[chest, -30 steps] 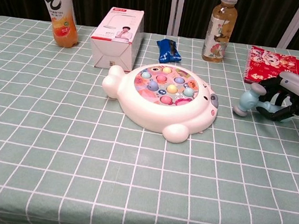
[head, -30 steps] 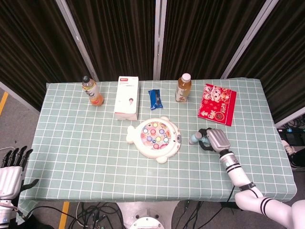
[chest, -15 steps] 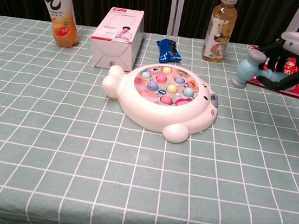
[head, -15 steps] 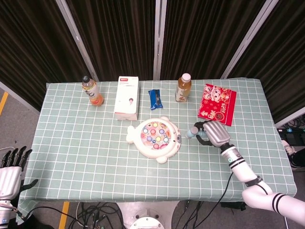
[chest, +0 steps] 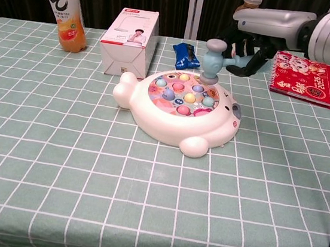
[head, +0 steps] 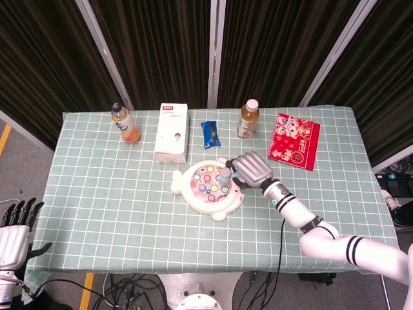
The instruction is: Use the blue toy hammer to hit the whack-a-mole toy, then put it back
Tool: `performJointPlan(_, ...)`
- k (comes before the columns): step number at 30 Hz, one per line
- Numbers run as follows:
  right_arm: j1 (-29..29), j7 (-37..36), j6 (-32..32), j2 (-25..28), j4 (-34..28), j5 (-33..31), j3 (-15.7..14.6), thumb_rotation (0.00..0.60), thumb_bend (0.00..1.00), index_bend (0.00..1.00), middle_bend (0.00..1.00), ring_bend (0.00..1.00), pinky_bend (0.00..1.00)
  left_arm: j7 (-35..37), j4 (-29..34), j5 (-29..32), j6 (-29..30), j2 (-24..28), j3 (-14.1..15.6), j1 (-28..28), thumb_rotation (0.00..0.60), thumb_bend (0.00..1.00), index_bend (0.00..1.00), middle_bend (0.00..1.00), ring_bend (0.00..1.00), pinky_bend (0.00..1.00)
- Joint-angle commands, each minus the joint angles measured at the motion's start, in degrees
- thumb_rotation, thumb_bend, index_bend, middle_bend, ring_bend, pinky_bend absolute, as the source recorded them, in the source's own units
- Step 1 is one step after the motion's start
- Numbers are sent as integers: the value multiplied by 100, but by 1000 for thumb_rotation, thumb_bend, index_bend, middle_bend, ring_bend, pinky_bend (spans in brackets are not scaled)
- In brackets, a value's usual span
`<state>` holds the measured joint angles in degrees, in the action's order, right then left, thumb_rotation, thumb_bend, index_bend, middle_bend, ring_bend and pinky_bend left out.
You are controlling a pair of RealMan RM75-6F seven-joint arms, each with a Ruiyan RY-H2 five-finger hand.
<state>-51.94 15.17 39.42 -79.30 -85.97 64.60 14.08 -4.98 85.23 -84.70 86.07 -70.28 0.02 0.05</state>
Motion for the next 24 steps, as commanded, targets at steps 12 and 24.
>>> performJointPlan(12,-200,594,328,-77,-338,-553,-294,600,528,739,641,505,614,100,-128,-31,64,-70,7,39,600,39,105,36,0,0)
performJointPlan(24,-539,859,187,-397,-28,-734,-409,600,527,739,641,505,614,87,-109,-42,109,-65,14,74,600,39,105,35,0,0)
